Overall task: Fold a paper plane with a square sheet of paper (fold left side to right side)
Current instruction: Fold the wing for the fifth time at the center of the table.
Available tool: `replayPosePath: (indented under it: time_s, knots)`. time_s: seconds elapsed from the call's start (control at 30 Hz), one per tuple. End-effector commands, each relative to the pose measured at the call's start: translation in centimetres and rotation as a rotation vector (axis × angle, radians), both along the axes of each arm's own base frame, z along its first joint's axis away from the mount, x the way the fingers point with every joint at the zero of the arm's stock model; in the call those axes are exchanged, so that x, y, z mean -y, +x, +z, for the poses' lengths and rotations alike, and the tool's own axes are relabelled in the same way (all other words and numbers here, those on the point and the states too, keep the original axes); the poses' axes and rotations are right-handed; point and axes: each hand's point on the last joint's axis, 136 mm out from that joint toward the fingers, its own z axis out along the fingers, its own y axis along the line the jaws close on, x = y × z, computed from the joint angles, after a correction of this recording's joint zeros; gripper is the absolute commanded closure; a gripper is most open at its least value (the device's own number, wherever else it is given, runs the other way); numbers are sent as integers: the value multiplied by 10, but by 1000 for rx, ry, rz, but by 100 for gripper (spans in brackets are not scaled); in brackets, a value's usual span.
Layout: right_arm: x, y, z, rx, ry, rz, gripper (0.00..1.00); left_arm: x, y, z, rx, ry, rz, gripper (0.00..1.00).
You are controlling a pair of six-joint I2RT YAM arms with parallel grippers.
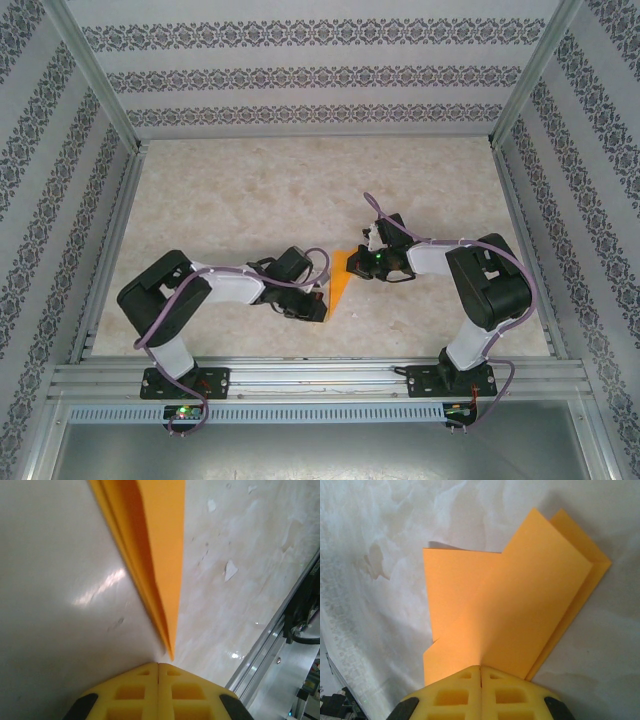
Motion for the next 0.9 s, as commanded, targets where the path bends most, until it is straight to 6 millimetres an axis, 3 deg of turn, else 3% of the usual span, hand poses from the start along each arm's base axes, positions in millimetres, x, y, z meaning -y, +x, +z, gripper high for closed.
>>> replayPosePath:
  time_s: [0.0, 0.13, 0.27, 0.53, 0.7, 0.87]
  knots:
    - [42, -39, -56, -179, -231, -38, 100, -1, -1, 19, 18, -21, 1, 100]
    - [41, -39, -55, -179, -229, -40, 100, 11, 18, 49, 57, -102, 19, 100]
    - [40, -38, -54, -173, -227, -40, 100, 21, 34, 58, 90, -120, 18, 100]
    - [37, -38, -52, -168, -220, -40, 100, 24, 67, 26, 79, -82, 99, 100]
    - [30, -34, -43, -153, -189, -36, 100, 25, 69, 8, 59, -46, 95, 100]
    - [20, -22, -24, -111, -147, -37, 100, 11, 66, -7, 59, 46, 106, 100]
